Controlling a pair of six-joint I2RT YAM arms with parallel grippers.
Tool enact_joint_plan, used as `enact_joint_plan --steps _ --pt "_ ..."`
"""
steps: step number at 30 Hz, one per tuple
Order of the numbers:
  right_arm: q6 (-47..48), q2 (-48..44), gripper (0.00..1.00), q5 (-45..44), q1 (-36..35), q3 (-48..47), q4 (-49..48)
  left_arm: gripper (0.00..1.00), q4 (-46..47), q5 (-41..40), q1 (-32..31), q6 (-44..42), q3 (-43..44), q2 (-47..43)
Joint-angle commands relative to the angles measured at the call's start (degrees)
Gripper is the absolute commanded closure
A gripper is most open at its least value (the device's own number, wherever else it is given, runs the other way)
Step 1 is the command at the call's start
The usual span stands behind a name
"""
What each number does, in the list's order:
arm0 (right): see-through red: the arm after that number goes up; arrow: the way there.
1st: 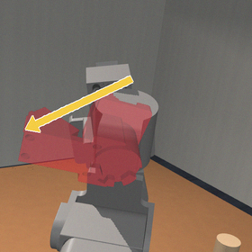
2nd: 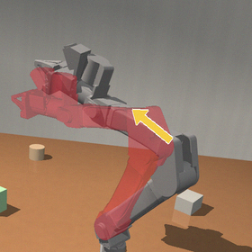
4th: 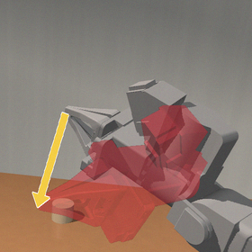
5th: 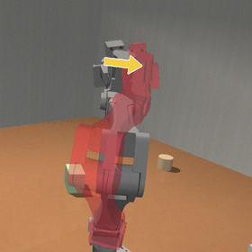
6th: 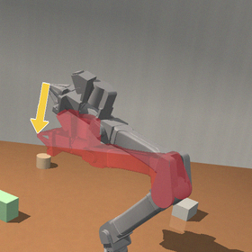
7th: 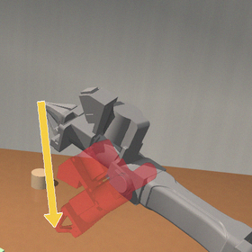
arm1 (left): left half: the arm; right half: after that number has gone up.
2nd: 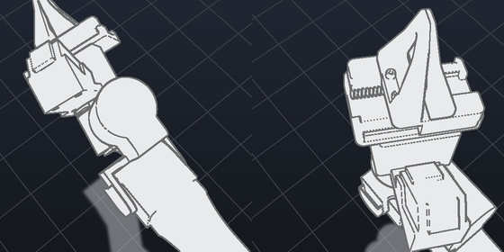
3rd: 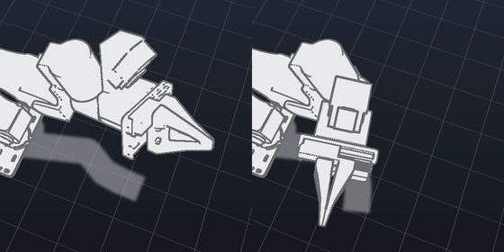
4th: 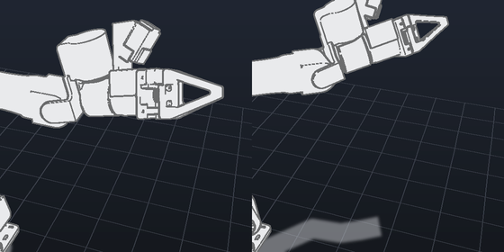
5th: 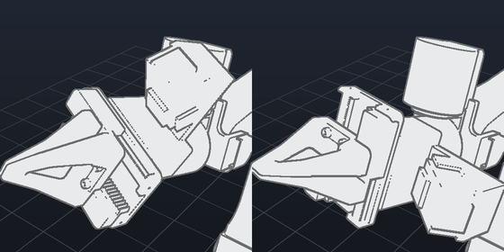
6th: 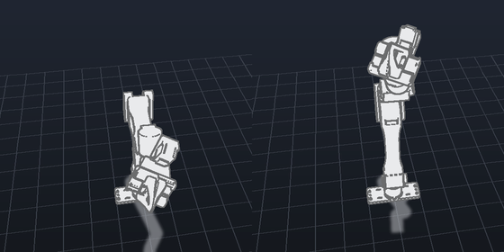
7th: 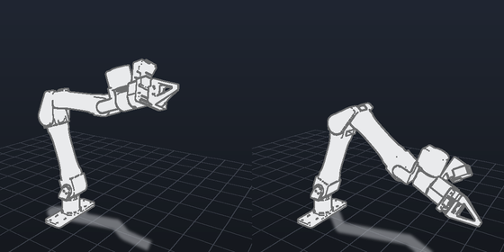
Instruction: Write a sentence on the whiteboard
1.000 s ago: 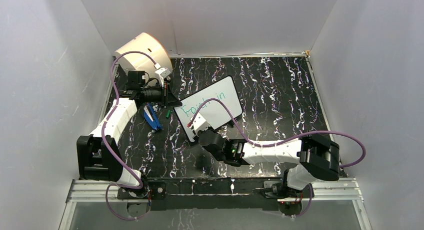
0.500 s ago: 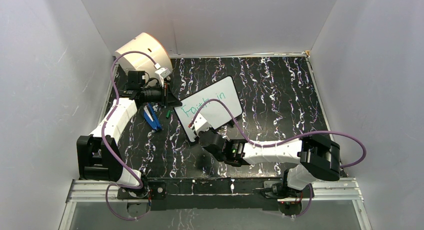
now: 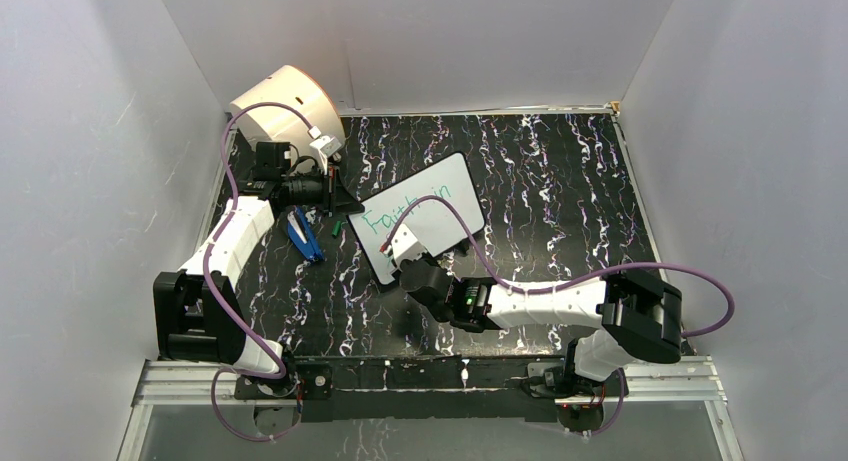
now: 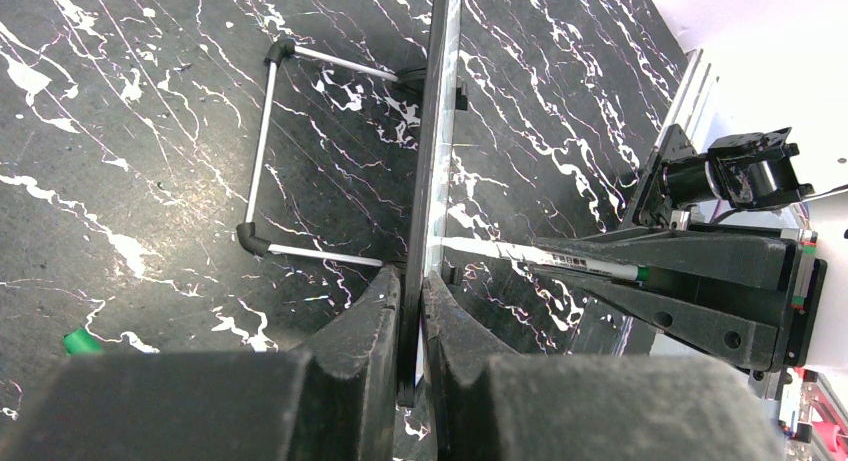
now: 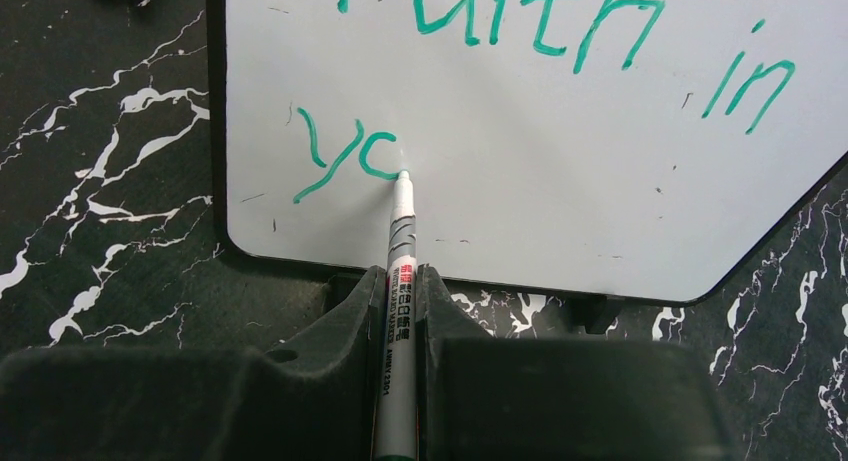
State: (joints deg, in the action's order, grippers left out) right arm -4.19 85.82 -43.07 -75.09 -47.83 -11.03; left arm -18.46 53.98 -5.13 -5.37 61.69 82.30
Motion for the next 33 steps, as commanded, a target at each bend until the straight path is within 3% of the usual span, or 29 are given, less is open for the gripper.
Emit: enact_joint_plan --steps 1,33 --pt "0.8 -1.5 1.00 -2.2 1.2 0.4 -3.6 1.00 -3.0 -2.7 -0.6 -0.3 0.7 0.6" --pt "2.5 -1.8 1.00 4.6 1.4 -0.5 -5.9 1.00 -3.0 -2.8 -0.6 -0.3 0.8 0.8"
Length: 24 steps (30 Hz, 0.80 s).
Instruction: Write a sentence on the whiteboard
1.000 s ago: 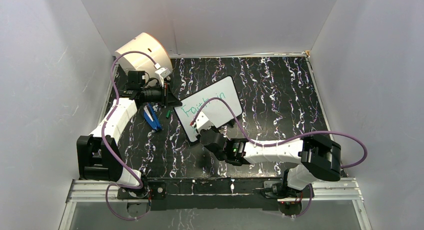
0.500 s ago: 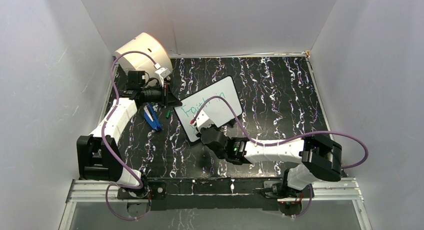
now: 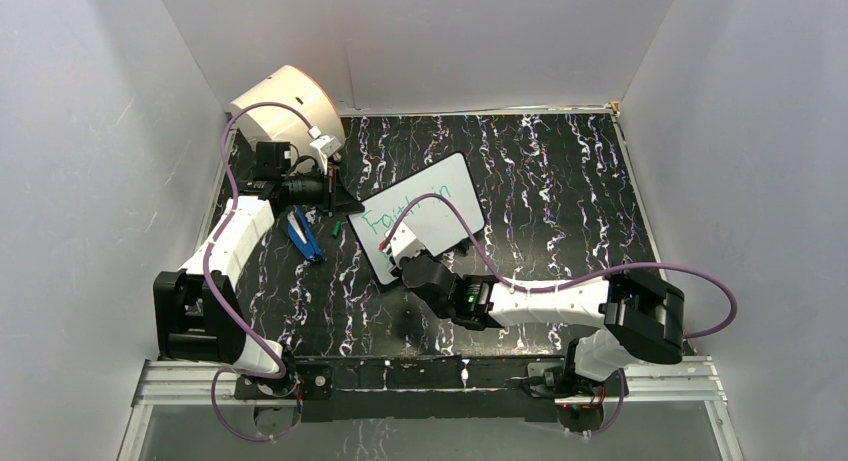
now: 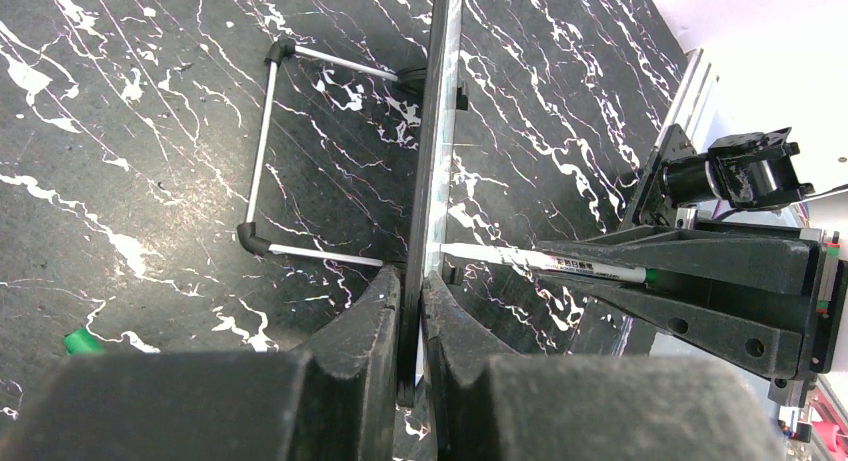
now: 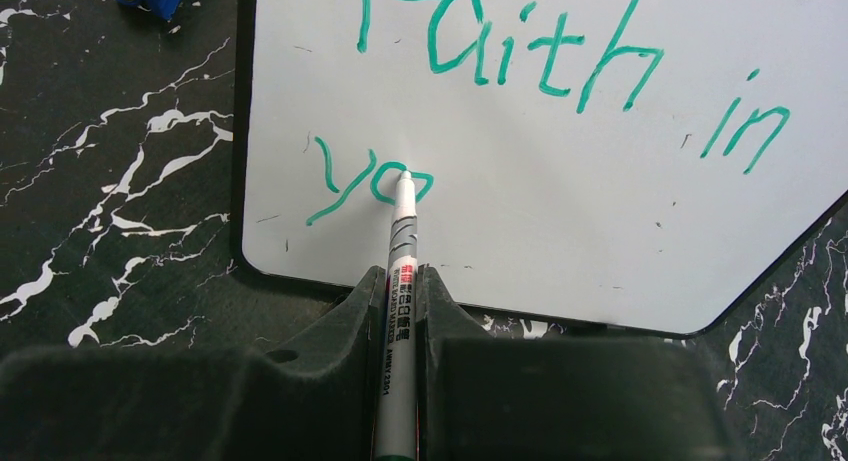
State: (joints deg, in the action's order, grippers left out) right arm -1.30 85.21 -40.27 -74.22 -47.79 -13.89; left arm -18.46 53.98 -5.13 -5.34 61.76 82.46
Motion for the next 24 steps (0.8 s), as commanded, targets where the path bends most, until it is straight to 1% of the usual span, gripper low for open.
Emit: enact_joint_plan --steps 1,6,12,24 --pt "-0.4 -1.3 1.00 1.7 0.5 -0.5 -3.1 1.00 -3.0 -2.8 -0.6 -0.4 0.7 0.6" --pt "-0.4 -1.3 1.00 1.5 0.5 -0.7 -3.5 1.00 -3.0 -2.7 -0.6 -0.4 0.8 0.7" --pt "-0.5 -3.4 1.00 1.6 0.5 0.2 -3.2 1.00 -3.0 -3.0 -0.7 -0.4 0.7 0.4" --pt "0.6 -5.6 1.00 -0.7 1.1 2.6 -2.8 1.00 -3.2 -3.5 -0.7 -0.4 0.9 0.7"
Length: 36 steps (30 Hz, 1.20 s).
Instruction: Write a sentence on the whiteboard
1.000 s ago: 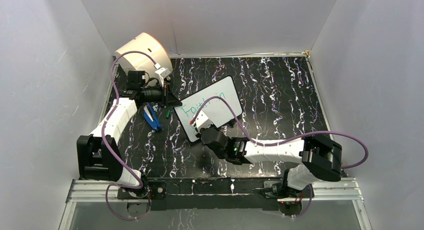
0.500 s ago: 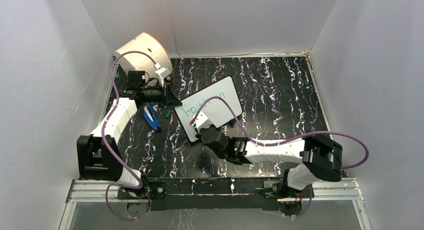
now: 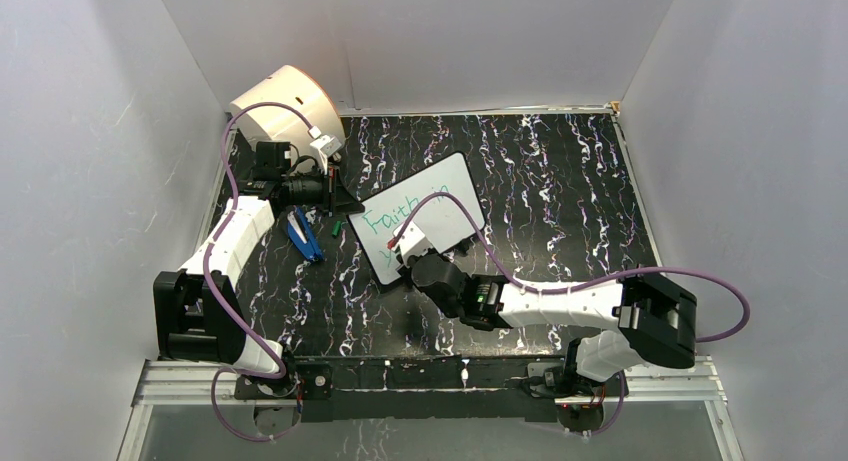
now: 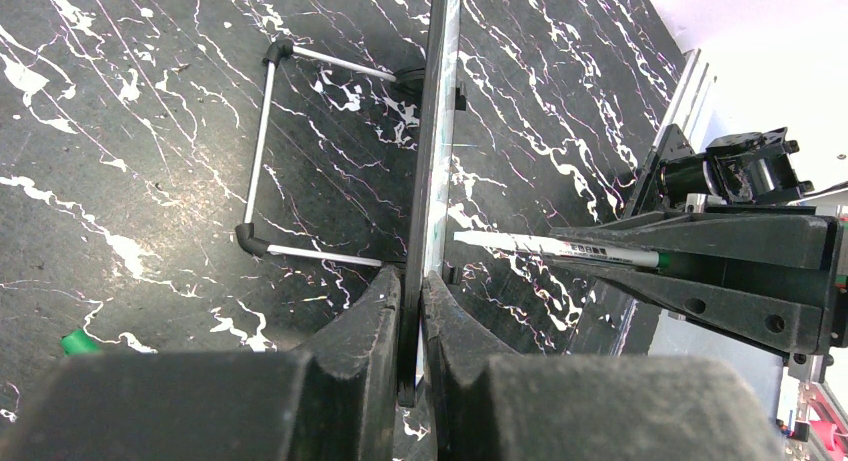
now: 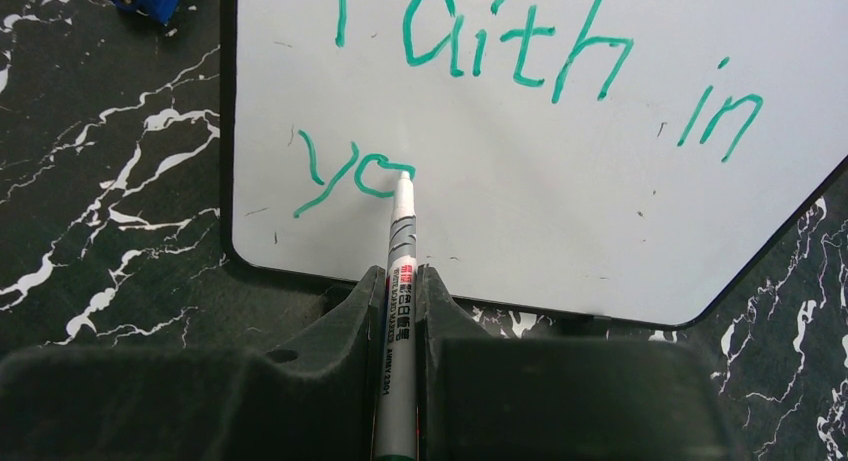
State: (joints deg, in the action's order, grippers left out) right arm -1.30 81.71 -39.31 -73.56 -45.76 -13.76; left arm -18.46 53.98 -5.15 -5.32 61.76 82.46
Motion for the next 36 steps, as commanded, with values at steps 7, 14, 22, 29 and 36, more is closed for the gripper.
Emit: enact_joint_plan --steps 7,14,22,29,36 --pt "1.2 -2.3 1.00 -0.3 0.4 1.8 -5.3 1.00 -3.3 -3.8 -0.7 -0.5 0.7 0.8" --pt "1.2 -2.3 1.00 0.1 0.5 2.5 -7.4 1.00 -3.3 -3.5 -0.6 -0.5 1.0 1.2" --pt "3.2 -2.7 1.00 -2.4 0.6 3.0 -8.7 1.00 -3.4 -3.4 -0.7 -0.5 1.0 1.3" --pt "3.5 -2.0 1.00 -2.1 1.6 2.5 -9.0 1.00 -3.3 -3.4 -0.7 -0.6 0.9 1.4" --pt "3.2 -1.2 1.00 -0.6 2.0 2.2 -8.9 1.00 -3.3 -3.5 -0.7 -0.6 0.9 1.4"
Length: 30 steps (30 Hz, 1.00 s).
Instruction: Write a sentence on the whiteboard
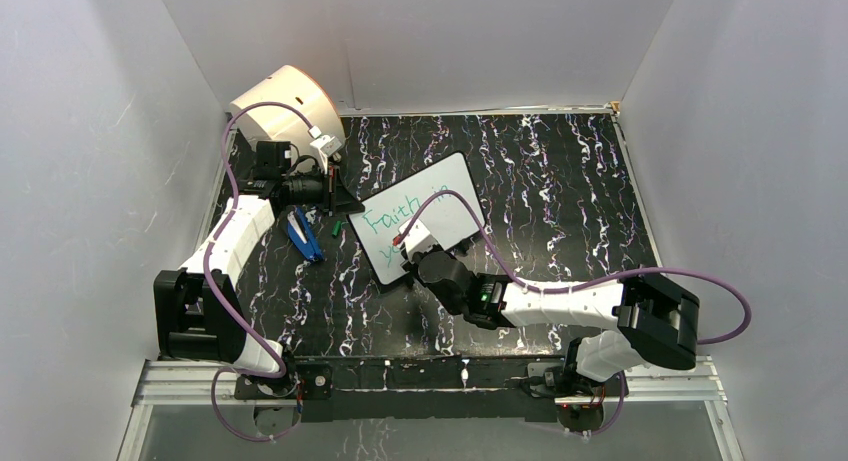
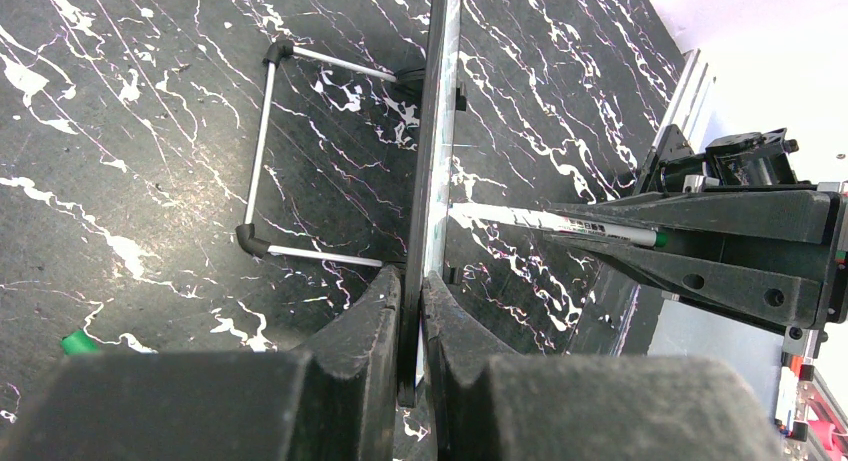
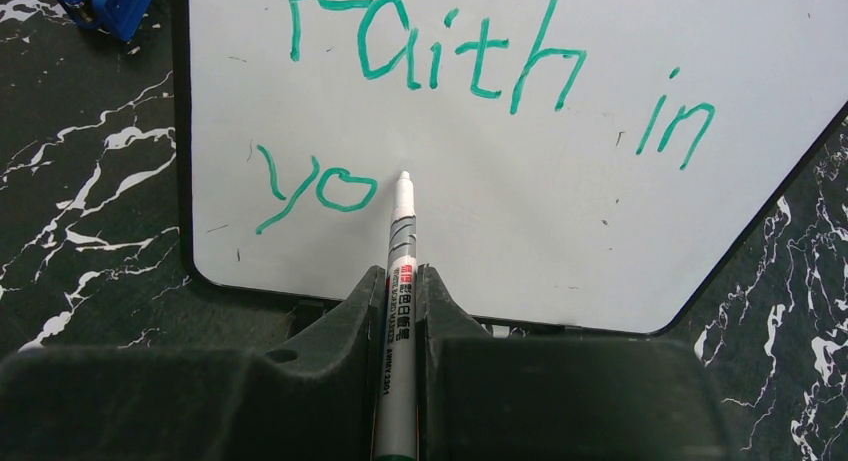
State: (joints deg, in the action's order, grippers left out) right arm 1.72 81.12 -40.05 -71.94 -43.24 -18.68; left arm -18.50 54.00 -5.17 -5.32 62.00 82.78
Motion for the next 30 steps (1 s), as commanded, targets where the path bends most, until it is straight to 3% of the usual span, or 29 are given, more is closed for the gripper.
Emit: enact_joint_plan --steps 1,16,30 --pt "0.1 -0.3 1.00 0.3 0.4 -0.4 -4.0 1.00 -3.3 -3.5 -0.6 -0.6 0.7 1.1" --pt "0.1 2.0 1.00 1.2 0.6 -1.3 -4.4 1.00 -3.2 -3.5 -0.6 -0.6 0.6 1.0" --pt "-3.2 1.1 1.00 2.3 0.7 -1.4 1.7 1.00 -3.3 -3.3 -0.6 -0.6 0.8 1.3"
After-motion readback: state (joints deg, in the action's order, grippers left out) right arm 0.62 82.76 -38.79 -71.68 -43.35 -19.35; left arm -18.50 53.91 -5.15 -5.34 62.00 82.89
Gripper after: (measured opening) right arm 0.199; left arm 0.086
